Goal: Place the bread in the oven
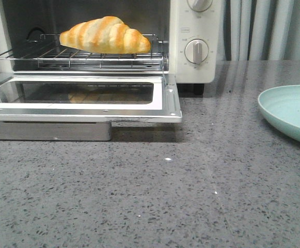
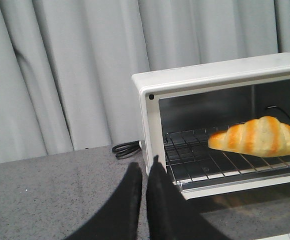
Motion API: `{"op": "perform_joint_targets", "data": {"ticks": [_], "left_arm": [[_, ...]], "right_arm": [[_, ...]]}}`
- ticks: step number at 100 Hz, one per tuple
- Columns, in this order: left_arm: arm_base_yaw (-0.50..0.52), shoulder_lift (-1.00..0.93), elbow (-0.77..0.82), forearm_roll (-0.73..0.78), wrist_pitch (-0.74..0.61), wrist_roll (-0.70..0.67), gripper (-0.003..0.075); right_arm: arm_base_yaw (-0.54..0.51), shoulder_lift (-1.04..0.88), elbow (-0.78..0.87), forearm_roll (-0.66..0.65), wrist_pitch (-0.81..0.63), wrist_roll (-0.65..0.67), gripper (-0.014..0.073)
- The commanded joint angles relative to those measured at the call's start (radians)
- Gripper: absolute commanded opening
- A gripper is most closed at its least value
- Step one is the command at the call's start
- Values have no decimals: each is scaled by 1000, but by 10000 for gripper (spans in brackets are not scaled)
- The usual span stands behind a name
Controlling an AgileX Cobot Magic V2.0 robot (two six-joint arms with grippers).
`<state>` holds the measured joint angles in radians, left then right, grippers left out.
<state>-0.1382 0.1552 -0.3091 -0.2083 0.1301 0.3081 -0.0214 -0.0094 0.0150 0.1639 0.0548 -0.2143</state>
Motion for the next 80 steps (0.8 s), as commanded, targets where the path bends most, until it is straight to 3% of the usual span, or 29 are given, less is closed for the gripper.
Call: {"op": "perform_joint_targets", "data": {"ticks": [1, 20, 51, 80], "left_arm": [[1, 14, -27, -5, -75, -5, -20], [39, -74, 13, -7, -61, -37, -20], [122, -191, 173, 49, -57, -344, -20], [91, -191, 241, 157, -89, -355, -20]], "right_arm": [[-6, -24, 8, -3, -85, -2, -44], [-6, -24, 8, -3, -85, -2, -44], [-6, -24, 8, -3, -85, -2, -44], [-6, -24, 8, -3, -85, -2, -44]]}}
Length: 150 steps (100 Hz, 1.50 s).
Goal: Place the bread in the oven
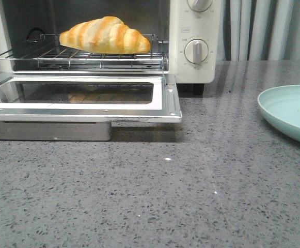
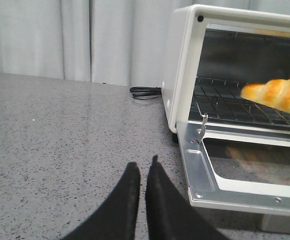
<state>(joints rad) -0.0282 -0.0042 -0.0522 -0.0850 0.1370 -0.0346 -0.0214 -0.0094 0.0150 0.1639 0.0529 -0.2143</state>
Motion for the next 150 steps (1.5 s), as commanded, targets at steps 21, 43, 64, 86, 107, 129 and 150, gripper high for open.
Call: {"op": "perform_joint_targets", "data": {"ticks": [21, 43, 64, 86, 107, 129, 150], "left_arm": [[-57, -32, 72, 49, -271, -12, -20], [-75, -32, 81, 73, -270, -1, -20], [-75, -32, 81, 73, -270, 5, -20], [-75, -32, 81, 73, -270, 5, -20], [-73, -32, 81, 73, -270, 5, -20], [-73, -32, 81, 73, -270, 5, -20], [-73, -32, 81, 73, -270, 5, -20]], "right_arm": [[-6, -24, 8, -3, -83, -2, -44], [-6, -24, 8, -3, -83, -2, -44], [-6, -24, 8, -3, -83, -2, -44], [-6, -24, 8, -3, -83, -2, -44], [-6, -24, 8, -3, -83, -2, -44], [-6, -24, 8, -3, -83, -2, -44], [-6, -24, 8, -3, -83, -2, -44]]}}
